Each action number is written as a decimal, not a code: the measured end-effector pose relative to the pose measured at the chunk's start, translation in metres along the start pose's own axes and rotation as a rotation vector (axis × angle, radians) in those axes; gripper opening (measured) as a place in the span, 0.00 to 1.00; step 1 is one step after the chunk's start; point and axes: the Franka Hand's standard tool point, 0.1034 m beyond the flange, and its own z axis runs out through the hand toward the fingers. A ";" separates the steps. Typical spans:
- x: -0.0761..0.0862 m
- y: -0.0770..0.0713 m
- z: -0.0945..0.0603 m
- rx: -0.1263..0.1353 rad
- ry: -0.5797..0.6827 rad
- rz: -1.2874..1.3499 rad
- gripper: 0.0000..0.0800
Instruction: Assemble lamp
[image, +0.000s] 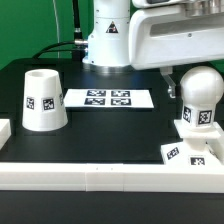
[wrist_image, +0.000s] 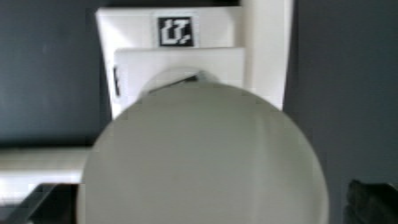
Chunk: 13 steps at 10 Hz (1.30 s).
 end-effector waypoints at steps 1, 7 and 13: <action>0.000 0.002 0.000 0.000 0.000 -0.062 0.87; 0.001 0.003 0.001 -0.023 0.005 -0.511 0.87; -0.002 0.003 0.005 -0.067 -0.033 -1.072 0.87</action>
Offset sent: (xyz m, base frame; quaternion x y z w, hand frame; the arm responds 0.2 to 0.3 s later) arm 0.0000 0.0000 0.0000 0.0000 0.0000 -0.1296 0.9916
